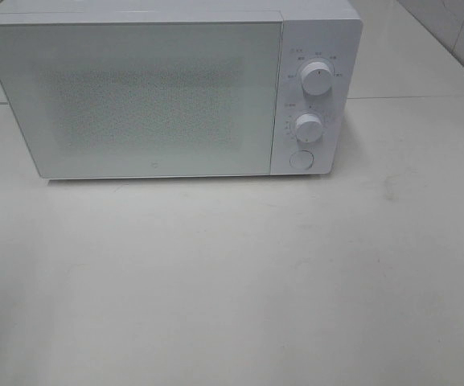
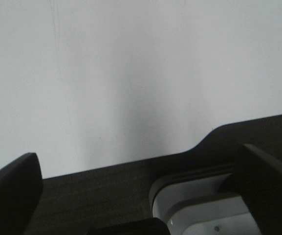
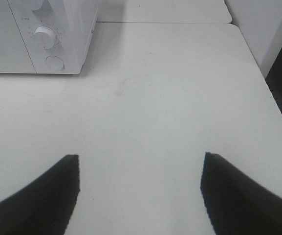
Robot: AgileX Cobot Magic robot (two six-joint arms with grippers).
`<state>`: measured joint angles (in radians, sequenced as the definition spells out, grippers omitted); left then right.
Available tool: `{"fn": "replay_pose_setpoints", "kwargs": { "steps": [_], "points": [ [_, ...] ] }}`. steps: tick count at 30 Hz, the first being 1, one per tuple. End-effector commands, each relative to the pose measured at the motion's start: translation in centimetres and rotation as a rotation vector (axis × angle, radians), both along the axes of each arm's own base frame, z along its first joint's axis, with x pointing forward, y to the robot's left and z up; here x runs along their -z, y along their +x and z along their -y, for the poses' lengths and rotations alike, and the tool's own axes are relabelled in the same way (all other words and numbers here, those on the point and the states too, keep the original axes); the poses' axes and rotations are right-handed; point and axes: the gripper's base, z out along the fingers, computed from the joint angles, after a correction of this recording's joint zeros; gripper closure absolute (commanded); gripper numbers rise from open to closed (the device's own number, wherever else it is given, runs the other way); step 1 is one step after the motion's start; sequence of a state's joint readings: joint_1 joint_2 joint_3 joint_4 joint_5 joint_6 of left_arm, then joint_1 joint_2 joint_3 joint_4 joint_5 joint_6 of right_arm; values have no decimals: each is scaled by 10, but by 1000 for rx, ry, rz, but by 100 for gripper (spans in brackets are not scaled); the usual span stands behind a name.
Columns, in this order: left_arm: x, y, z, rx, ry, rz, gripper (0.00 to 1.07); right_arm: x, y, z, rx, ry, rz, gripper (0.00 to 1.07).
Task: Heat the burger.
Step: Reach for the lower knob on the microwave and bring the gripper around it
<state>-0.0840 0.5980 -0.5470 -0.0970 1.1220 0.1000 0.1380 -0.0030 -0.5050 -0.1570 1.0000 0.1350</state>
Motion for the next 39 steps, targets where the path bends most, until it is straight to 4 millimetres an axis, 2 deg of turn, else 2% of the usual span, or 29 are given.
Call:
{"fn": "replay_pose_setpoints", "kwargs": {
  "steps": [1,5,8,10,12,20,39],
  "points": [
    [-2,-14,-1,-5,-10,134,6,1,-4,1,4,-5,29,39],
    [-8,-27,-3,-6,-14,226,6,1,-4,1,4,-5,29,39],
    [-13,-46,-4,-6,-32,354,6,1,-4,1,4,-5,29,39],
    [-14,-50,-4,-6,-40,379,6,1,-4,1,4,-5,29,39],
    [-17,-63,-1,-22,-116,455,6,1,-4,1,4,-5,29,39],
    [-18,-93,-2,-63,-127,653,6,1,-4,1,4,-5,29,39],
    [-19,-92,-2,-85,-121,657,6,1,-3,1,4,-6,25,39]
  ]
}}
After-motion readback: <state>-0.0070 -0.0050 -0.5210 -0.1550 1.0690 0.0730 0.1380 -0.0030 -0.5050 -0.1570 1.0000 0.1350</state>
